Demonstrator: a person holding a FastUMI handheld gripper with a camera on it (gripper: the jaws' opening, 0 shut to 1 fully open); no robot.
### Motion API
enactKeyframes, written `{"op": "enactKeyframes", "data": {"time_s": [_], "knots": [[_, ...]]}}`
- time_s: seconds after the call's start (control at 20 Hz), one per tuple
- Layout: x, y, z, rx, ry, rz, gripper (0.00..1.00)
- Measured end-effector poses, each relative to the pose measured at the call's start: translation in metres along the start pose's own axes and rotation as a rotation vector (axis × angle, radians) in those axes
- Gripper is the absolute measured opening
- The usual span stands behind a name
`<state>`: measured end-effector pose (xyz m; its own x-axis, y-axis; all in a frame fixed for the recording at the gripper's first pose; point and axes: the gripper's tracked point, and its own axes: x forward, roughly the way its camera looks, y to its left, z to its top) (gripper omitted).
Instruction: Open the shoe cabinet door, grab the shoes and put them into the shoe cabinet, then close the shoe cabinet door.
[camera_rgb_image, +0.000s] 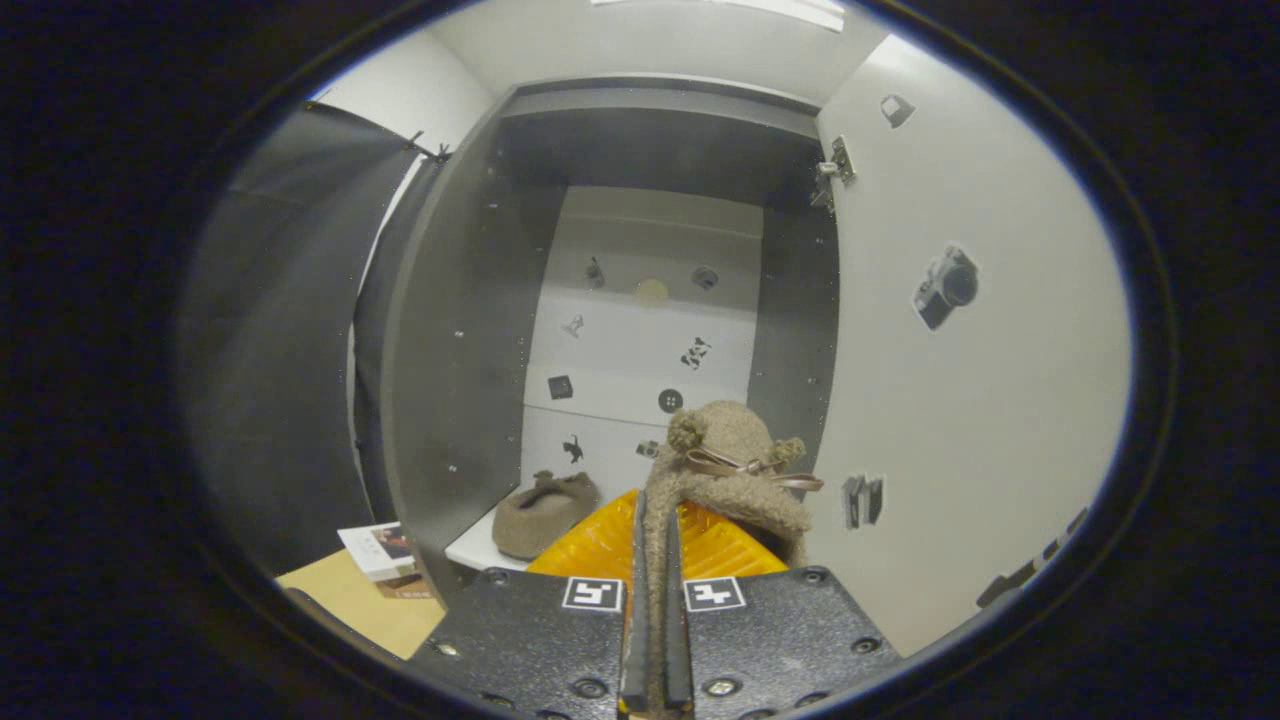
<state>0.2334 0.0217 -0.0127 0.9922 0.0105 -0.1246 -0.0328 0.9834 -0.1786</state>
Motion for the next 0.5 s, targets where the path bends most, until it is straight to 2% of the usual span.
{"op": "enactKeyframes", "data": {"time_s": [0.25, 0.45, 0.5], "knots": [[0.071, 0.005, -0.002, -0.033, 0.028, 0.000, 0.09], [0.130, 0.016, -0.041, -0.116, 0.051, 0.005, 0.10], [0.133, 0.008, -0.043, -0.128, 0.070, 0.007, 0.10]]}}
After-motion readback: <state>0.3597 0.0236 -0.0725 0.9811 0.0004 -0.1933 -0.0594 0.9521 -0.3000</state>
